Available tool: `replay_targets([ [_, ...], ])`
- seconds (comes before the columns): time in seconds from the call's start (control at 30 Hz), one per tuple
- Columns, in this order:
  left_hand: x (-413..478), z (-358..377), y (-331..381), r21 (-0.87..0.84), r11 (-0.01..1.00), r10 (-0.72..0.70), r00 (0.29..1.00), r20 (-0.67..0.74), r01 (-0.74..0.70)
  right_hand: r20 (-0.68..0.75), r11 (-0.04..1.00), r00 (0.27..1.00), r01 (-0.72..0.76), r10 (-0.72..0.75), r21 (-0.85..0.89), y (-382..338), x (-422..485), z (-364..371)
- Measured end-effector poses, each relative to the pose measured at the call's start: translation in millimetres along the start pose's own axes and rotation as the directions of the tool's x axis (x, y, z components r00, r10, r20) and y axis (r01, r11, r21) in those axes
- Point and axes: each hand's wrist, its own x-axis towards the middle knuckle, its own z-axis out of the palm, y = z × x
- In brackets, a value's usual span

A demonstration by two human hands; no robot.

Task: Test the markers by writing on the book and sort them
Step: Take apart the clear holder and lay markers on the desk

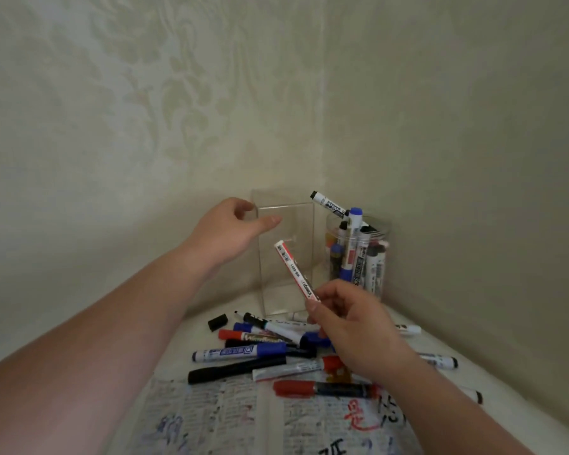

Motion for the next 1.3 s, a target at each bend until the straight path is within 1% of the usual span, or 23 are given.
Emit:
replay_targets([
  [0.13,-7.2,13.5,-1.4,-0.054,0.995,0.088,0.996,-0.020,-0.089,-0.020,1.000,1.000,-0.018,0.017,-0.021,3.3,1.0,-1.4],
  [0.17,-7.1,14.9,-2.0,-0.038,0.991,0.129,0.991,-0.027,-0.130,-0.035,1.000,0.999,-0.027,0.027,-0.010,3.8,1.4,-2.4],
  [0.3,-0.8,13.9,0.0,0.183,0.941,0.295,0.955,-0.033,-0.284,-0.074,0.998,0.995,-0.065,0.066,0.012,2.7,3.7,-7.7],
  [0.37,0.6,13.2,0.7,0.198,0.929,0.321,0.947,-0.007,-0.314,-0.070,0.998,0.995,-0.063,0.064,0.026,1.8,4.6,-9.3],
  [0.43,-0.7,13.6,-0.3,0.177,0.930,0.326,0.945,0.004,-0.322,-0.066,0.998,0.996,-0.054,0.055,0.026,2.3,5.0,-9.9],
  [0.57,-1.0,13.8,0.3,0.176,0.914,0.376,0.926,-0.023,-0.367,-0.071,0.999,0.997,-0.032,0.034,0.035,3.2,4.2,-10.5],
  [0.63,2.4,11.9,3.7,0.154,0.923,0.365,0.929,-0.064,-0.352,-0.074,0.999,0.997,-0.017,0.020,0.047,1.2,3.0,-11.1],
  [0.73,8.9,6.4,16.2,0.171,0.942,0.314,0.940,-0.134,-0.290,-0.086,0.998,0.996,0.002,0.002,0.057,-1.8,0.7,-11.6],
  [0.83,18.1,1.0,31.4,0.153,0.967,0.231,0.957,-0.176,-0.205,-0.129,0.997,0.991,0.045,-0.037,0.056,-5.6,-0.5,-10.7],
  [0.9,22.8,-2.3,40.5,0.159,0.977,0.169,0.971,-0.170,-0.143,-0.176,0.996,0.983,0.063,-0.051,0.064,-10.4,1.3,-10.6],
  [1.03,27.5,-8.7,50.3,0.208,0.971,0.145,0.980,-0.137,-0.115,-0.248,0.992,0.967,0.090,-0.065,0.090,-34.2,14.8,-9.7],
  [1.13,28.9,-11.5,53.7,0.216,0.971,0.131,0.984,-0.122,-0.102,-0.300,0.990,0.946,0.136,-0.121,0.029,-57.9,33.0,-6.7],
  [1.2,29.5,-12.9,57.0,0.230,0.969,0.120,0.986,-0.117,-0.091,-0.315,0.987,0.935,0.162,-0.160,-0.019,-71.1,46.9,-2.7],
  [1.3,31.0,-14.8,63.2,0.224,0.972,0.100,0.989,-0.112,-0.073,-0.291,0.989,0.945,0.139,-0.148,-0.051,-81.3,59.0,4.8],
])
